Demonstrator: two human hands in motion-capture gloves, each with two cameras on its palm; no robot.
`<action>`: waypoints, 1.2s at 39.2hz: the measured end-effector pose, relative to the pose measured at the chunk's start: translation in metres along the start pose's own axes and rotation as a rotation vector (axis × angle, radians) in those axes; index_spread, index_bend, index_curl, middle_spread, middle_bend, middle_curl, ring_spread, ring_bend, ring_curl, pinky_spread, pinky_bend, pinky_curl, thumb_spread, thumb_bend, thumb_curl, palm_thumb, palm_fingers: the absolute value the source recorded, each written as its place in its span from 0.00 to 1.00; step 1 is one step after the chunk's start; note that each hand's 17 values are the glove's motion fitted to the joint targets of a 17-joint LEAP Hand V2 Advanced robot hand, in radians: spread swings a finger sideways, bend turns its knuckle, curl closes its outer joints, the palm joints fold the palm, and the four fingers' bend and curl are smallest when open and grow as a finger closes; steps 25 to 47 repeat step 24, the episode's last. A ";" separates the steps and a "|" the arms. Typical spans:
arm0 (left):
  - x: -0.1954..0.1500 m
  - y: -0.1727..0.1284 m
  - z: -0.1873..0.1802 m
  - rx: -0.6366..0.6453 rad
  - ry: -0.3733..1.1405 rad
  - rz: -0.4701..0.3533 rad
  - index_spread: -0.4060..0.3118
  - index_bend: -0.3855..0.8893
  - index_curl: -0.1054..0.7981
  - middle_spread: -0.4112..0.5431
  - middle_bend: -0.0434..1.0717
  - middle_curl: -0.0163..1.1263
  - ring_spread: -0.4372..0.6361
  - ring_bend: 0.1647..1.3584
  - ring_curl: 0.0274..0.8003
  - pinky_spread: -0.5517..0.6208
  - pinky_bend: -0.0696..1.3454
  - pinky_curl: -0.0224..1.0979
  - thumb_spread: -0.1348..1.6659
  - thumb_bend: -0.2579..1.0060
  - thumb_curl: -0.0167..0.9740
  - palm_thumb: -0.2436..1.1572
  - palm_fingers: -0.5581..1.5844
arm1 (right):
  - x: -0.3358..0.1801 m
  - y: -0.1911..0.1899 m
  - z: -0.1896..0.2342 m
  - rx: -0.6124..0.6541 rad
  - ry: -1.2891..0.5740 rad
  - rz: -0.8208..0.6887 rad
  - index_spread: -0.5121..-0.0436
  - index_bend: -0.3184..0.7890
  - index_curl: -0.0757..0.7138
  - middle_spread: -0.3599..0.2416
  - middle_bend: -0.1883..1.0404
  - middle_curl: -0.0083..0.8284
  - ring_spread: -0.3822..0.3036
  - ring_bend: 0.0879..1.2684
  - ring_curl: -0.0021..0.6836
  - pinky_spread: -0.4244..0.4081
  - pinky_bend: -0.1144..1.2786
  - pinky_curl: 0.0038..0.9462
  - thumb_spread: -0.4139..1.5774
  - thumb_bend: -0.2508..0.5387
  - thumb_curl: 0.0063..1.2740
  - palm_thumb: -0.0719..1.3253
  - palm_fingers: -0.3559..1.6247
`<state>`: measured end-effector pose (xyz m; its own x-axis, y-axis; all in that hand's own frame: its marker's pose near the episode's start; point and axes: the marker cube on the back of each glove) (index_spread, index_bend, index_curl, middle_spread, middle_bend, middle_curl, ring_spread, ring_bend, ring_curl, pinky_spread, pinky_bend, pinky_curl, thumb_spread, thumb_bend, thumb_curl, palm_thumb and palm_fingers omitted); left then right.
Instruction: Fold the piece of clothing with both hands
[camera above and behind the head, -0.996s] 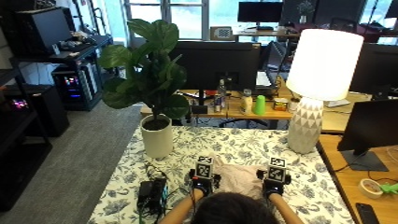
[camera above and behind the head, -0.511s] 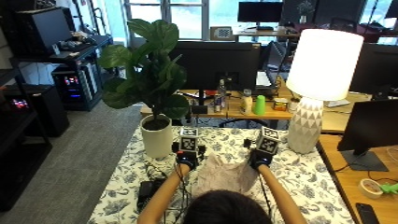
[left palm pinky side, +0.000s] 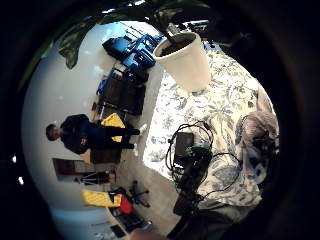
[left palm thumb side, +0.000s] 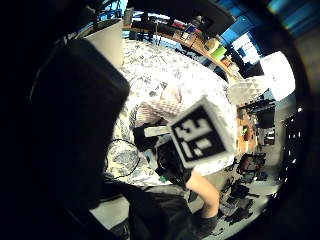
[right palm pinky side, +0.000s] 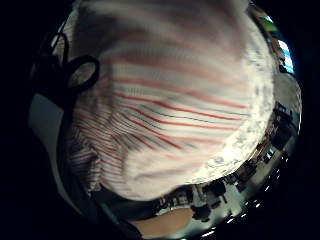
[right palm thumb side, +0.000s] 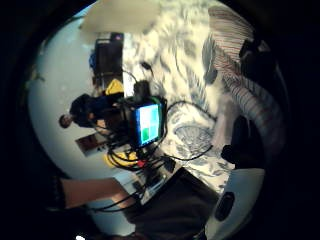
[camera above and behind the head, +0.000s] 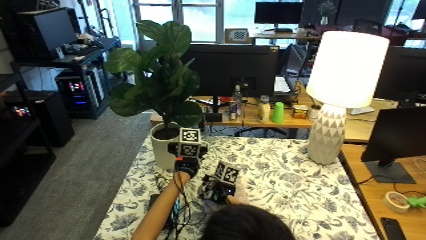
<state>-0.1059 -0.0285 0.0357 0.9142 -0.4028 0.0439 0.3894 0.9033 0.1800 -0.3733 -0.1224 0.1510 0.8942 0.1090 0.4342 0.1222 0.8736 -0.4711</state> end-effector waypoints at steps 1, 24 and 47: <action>-0.003 0.002 -0.001 -0.003 0.000 -0.001 0.50 0.44 0.51 0.55 0.20 0.29 0.52 0.41 0.39 0.76 0.28 0.31 0.79 0.20 0.15 0.17 0.44 | 0.003 -0.011 0.000 0.069 -0.009 -0.001 0.60 0.34 0.38 0.34 0.39 0.60 0.25 0.49 0.69 0.16 0.61 0.46 0.50 0.28 0.45 0.83 0.73; -0.012 -0.001 0.007 -0.043 0.017 -0.015 0.49 0.43 0.52 0.53 0.18 0.28 0.48 0.37 0.39 0.72 0.26 0.32 0.83 0.19 0.14 0.17 0.45 | 0.093 0.062 -0.211 0.637 -0.183 -0.157 0.66 0.36 0.31 0.52 0.33 0.55 0.41 0.43 0.62 0.38 0.56 0.40 0.83 0.32 0.31 0.62 0.62; -0.012 -0.001 0.007 -0.043 0.017 -0.015 0.49 0.43 0.52 0.53 0.18 0.28 0.48 0.37 0.39 0.72 0.26 0.32 0.83 0.19 0.14 0.17 0.45 | 0.093 0.062 -0.211 0.637 -0.183 -0.157 0.66 0.36 0.31 0.52 0.33 0.55 0.41 0.43 0.62 0.38 0.56 0.40 0.83 0.32 0.31 0.62 0.62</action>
